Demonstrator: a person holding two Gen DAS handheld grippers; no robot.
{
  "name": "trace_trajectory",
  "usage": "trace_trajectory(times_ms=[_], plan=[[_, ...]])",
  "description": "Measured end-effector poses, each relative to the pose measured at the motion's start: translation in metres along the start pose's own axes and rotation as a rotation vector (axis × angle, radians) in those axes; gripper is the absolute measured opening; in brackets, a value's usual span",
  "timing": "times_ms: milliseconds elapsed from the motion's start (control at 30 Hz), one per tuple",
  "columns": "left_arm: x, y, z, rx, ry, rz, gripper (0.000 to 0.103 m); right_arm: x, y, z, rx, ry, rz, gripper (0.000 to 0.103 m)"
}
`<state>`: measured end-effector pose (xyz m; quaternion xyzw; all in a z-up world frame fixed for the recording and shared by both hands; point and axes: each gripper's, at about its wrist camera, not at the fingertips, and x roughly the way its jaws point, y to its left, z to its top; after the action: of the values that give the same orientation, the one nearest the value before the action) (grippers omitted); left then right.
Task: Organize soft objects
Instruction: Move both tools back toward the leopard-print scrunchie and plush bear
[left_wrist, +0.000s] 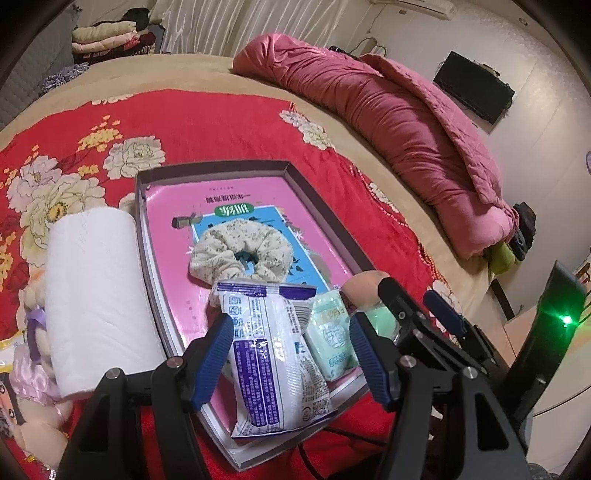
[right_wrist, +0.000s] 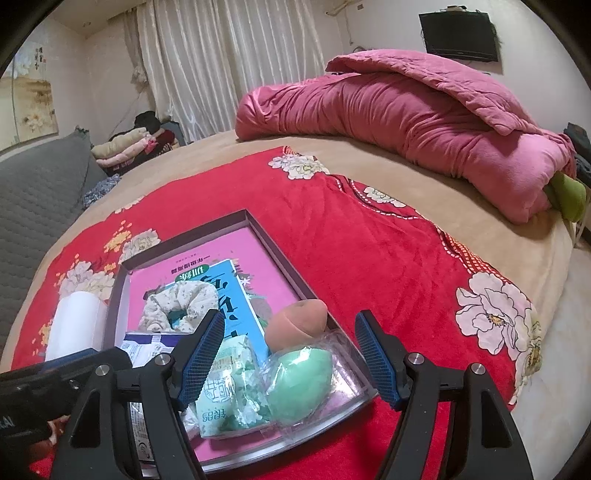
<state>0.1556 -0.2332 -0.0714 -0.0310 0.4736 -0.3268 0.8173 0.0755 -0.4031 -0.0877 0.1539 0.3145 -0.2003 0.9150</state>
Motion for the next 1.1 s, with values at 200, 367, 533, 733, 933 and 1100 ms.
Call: trace_trajectory(times_ms=[200,367,533,733,933,1100], plan=[[-0.007,-0.003,0.000,0.010,-0.011,-0.009,0.073,-0.001,-0.002,0.001,0.004,-0.002,0.000,0.075],[-0.013,-0.002,-0.002,0.008,-0.020,-0.011,0.073,-0.004,-0.002,0.001,0.007,-0.018,0.000,0.075],[-0.041,0.009,0.000,-0.013,-0.077,-0.005,0.073,-0.014,-0.001,0.004,0.008,-0.074,-0.001,0.079],[-0.093,0.050,0.002,-0.121,-0.176,0.019,0.073,-0.028,0.007,0.007,-0.013,-0.145,0.058,0.079],[-0.159,0.123,-0.005,-0.240,-0.284,0.160,0.073,-0.048,0.041,0.010,-0.092,-0.190,0.150,0.079],[-0.195,0.180,-0.021,-0.354,-0.325,0.255,0.073,-0.069,0.080,0.005,-0.138,-0.188,0.272,0.079]])
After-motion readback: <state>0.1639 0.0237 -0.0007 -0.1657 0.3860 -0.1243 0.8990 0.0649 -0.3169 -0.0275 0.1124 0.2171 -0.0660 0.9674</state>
